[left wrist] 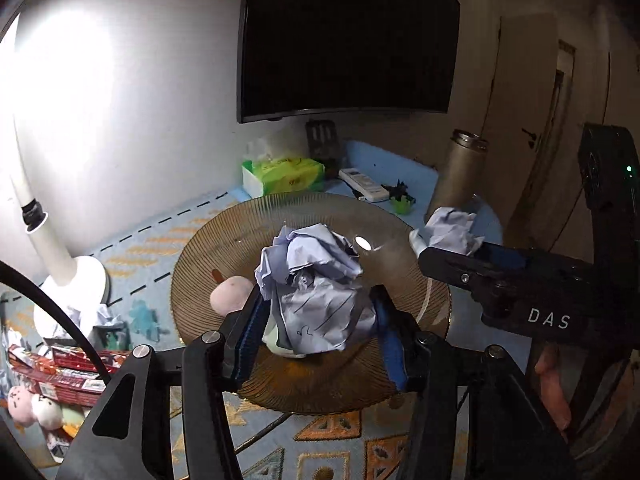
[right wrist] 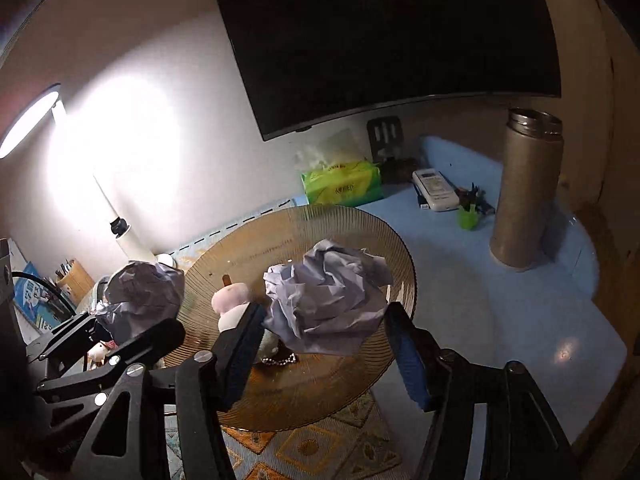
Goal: Organize objects
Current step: 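Carry both paper balls over the amber bowl and open both tools, then move both tools back to the rug, right tool toward the pink snack box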
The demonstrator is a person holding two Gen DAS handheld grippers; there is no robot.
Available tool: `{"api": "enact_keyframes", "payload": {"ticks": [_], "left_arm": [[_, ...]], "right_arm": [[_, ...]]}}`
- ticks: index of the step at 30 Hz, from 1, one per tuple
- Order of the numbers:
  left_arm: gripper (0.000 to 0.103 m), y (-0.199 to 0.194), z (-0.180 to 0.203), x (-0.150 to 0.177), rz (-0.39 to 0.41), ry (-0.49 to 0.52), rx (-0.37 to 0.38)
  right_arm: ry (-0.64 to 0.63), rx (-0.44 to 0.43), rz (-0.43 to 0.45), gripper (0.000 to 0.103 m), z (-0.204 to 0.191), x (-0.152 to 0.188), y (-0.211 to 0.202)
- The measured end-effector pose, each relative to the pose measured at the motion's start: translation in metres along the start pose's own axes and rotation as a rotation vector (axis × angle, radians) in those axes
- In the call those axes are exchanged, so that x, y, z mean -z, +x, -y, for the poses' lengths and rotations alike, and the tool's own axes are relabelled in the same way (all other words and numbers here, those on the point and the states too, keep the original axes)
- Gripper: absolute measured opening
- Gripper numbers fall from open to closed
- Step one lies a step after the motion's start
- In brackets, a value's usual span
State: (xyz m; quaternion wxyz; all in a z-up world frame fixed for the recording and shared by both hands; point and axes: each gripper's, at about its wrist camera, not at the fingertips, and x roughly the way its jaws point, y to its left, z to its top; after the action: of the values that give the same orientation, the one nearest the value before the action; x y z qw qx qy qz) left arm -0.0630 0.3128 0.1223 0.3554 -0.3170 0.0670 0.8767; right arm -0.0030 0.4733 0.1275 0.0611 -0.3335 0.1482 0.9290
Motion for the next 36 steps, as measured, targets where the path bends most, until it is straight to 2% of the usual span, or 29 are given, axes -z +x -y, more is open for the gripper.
{"api": "enact_keyframes", "payload": {"ticks": [1, 3, 6, 9, 14, 17, 19, 20, 21, 23, 26, 28, 32, 36], "left_arm": [[0.051, 0.007, -0.004, 0.001, -0.029, -0.022, 0.023], [0.052, 0.019, -0.013, 0.005, -0.089, -0.079, 0.048], [0.052, 0.014, -0.026, 0.016, -0.094, -0.113, 0.052], [0.052, -0.009, -0.038, 0.027, -0.057, -0.13, 0.049], [0.052, -0.074, -0.074, 0.047, 0.047, -0.202, -0.015], [0.053, -0.121, -0.105, 0.064, 0.097, -0.299, -0.084], [0.074, -0.155, -0.129, 0.08, 0.14, -0.369, -0.141], [0.096, -0.17, -0.142, 0.088, 0.166, -0.403, -0.185], [0.102, -0.185, -0.153, 0.098, 0.197, -0.435, -0.23], [0.102, -0.209, -0.176, 0.12, 0.234, -0.481, -0.315], [0.102, -0.222, -0.209, 0.15, 0.191, -0.547, -0.455], [0.102, -0.219, -0.226, 0.17, 0.146, -0.581, -0.537], [0.102, -0.195, -0.251, 0.204, 0.062, -0.617, -0.6], [0.102, -0.172, -0.253, 0.217, -0.015, -0.589, -0.665]], "right_arm": [[0.021, -0.011, -0.007, 0.084, 0.003, 0.001, 0.004], [0.058, -0.03, -0.022, 0.084, 0.01, 0.004, 0.01], [0.092, -0.043, -0.039, 0.084, 0.016, 0.01, 0.012], [0.109, -0.056, -0.041, 0.084, 0.019, 0.015, 0.008], [0.079, -0.076, -0.032, 0.085, -0.002, 0.023, -0.005], [0.036, -0.104, -0.023, 0.087, -0.021, 0.033, -0.008], [0.016, -0.128, -0.025, 0.089, -0.034, 0.044, -0.005], [0.01, -0.149, -0.031, 0.089, -0.04, 0.051, -0.003], [0.006, -0.175, -0.041, 0.09, -0.048, 0.059, -0.001], [-0.033, -0.207, -0.035, 0.091, -0.067, 0.075, -0.001], [-0.146, -0.22, -0.014, 0.093, -0.103, 0.096, -0.008], [-0.237, -0.259, -0.042, 0.095, -0.128, 0.107, -0.006], [-0.378, -0.31, -0.109, 0.095, -0.172, 0.127, 0.006], [-0.488, -0.307, -0.202, 0.094, -0.212, 0.151, 0.034]]}}
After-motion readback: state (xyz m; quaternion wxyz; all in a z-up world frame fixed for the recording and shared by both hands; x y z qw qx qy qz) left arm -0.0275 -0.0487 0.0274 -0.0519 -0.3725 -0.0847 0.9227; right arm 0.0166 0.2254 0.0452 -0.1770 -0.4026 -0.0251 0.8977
